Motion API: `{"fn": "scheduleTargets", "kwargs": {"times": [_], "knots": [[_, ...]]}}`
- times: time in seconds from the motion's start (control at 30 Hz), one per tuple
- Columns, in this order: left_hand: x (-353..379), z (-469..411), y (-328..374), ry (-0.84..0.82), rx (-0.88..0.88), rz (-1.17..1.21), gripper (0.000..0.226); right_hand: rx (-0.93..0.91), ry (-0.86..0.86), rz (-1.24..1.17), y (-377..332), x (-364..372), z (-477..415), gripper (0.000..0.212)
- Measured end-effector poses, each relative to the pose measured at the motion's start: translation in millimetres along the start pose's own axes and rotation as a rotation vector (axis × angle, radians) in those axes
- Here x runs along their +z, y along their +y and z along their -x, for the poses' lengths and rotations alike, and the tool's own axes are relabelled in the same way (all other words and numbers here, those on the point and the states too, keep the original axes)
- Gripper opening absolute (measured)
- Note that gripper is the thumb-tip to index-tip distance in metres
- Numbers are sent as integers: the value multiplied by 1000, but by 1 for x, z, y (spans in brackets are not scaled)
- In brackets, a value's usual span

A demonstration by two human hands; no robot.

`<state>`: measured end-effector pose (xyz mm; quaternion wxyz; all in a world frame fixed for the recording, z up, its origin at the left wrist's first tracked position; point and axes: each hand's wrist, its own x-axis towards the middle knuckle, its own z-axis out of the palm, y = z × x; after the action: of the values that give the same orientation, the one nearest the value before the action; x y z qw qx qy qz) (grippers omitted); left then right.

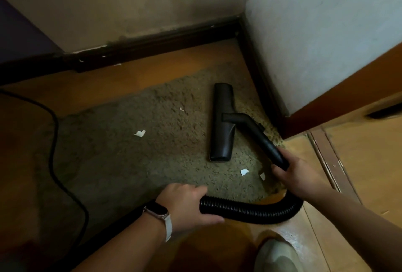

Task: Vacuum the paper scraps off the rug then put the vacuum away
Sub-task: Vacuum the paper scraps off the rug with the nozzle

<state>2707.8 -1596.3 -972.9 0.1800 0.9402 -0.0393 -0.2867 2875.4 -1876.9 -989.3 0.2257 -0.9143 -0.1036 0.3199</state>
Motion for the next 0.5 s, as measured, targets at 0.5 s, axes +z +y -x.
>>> {"fn": "scheduleTargets", "kwargs": {"times": [0.5], "knots": [[-4, 16, -26, 47, -65, 47, 75, -133, -75, 117, -53, 2, -40, 55]]}}
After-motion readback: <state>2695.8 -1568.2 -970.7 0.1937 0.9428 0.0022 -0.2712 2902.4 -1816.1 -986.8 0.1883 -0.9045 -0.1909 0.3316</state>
